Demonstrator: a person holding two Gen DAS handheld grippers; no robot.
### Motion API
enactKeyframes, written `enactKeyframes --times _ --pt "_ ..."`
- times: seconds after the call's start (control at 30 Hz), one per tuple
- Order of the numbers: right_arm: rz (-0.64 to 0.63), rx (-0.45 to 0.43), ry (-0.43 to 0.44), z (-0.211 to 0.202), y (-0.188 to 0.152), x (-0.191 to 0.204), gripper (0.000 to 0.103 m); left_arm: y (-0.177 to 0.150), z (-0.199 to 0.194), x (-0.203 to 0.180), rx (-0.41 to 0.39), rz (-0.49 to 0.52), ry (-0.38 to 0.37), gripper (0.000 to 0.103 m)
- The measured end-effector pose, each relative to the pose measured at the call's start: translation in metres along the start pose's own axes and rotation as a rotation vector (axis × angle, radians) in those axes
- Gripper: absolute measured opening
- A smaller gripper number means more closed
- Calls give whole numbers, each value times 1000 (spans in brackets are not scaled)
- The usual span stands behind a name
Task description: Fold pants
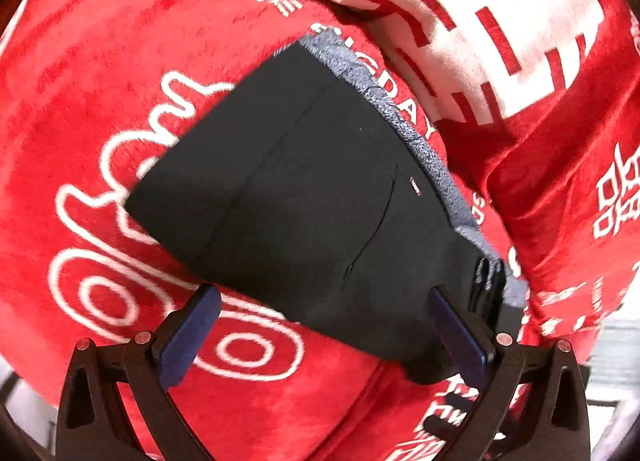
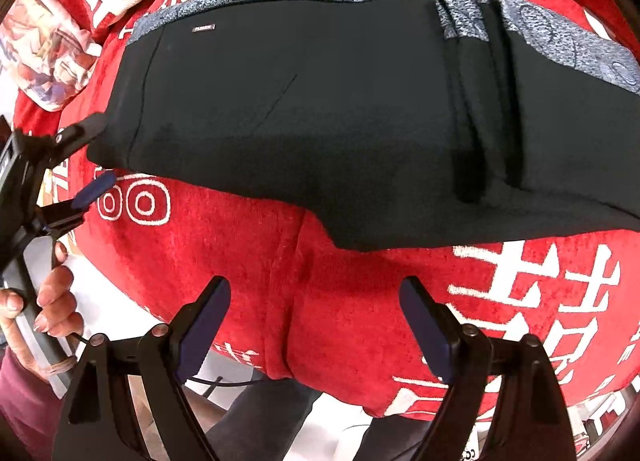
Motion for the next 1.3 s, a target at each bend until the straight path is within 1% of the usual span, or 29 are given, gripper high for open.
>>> enactKeyframes --times 0.1,0.2,0.27,0.43,0.6,0.67,0.7,0.73,0.8,0.83,0.87,0.9,0.97,1.0,1.03,1.07,1.1,1.13,1.17,1.2,1.23,1.27,1.3 --pt "-6 7 1 2 -1 0 89 1 3 7 -17 -76 -43 103" --pt "-17 8 0 2 -1 -1 89 5 5 12 -35 -120 -90 103" --pt "-12 10 -3 3 -1 -4 89 9 6 12 -45 -121 -106 103" --pt "-4 23 -10 7 -1 -4 89 11 9 8 -58 -99 -112 103" --pt "-15 28 -11 8 0 -1 89 12 6 10 -75 -124 -132 103" --pt "-16 28 -9 8 1 2 89 12 1 5 -75 -141 -192 103" --pt "-17 27 -8 7 1 2 89 13 -6 -2 -86 -140 -235 103" --pt "-18 25 -8 6 2 2 89 14 -14 -10 -106 -120 -268 103" --pt "-22 20 -6 3 3 3 89 15 -21 -21 -130 -76 -298 103" --pt "-22 18 -6 2 4 3 89 16 -18 -22 -134 -66 -287 103" --pt "-22 16 -5 1 5 2 89 18 -13 -19 -128 -66 -259 103" --pt "-20 11 -2 0 6 2 89 20 -4 -14 -115 -86 -231 103" --pt "-20 -1 5 -5 9 1 89 22 8 -3 -99 -121 -202 103" --pt "-26 -7 11 -8 12 2 89 24 13 0 -94 -129 -179 101" --pt "-32 -10 12 -10 14 2 89 25 14 -1 -97 -121 -167 101" --pt "-47 -20 12 -15 19 3 89 25 13 -4 -94 -102 -137 101" --pt "-57 -31 11 -19 24 5 89 25 14 -6 -91 -77 -92 94" --pt "-67 -41 11 -23 29 6 89 24 15 -7 -91 -41 -31 82" --pt "-77 -60 11 -30 39 8 89 23 15 -9 -95 2 40 73" --pt "-81 -74 13 -36 47 10 89 22 15 -10 -102 63 120 51" --pt "-85 -88 17 -42 55 12 89 21 16 -13 -102 131 186 42" --pt "-94 -110 28 -53 68 16 89 19 16 -16 -109 176 215 42" --pt "-102 -124 35 -60 78 21 89 18 14 -22 -133 248 252 41"
Point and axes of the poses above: each gripper's, at about its wrist camera, not at the fingertips, and z roughly the way its jaws point, x to its left, y to its top, the point moved 7 cm from there along z, roughly the way its jaws point, and after that the axes turned 2 degrees about -x, right-handed, at the moved point
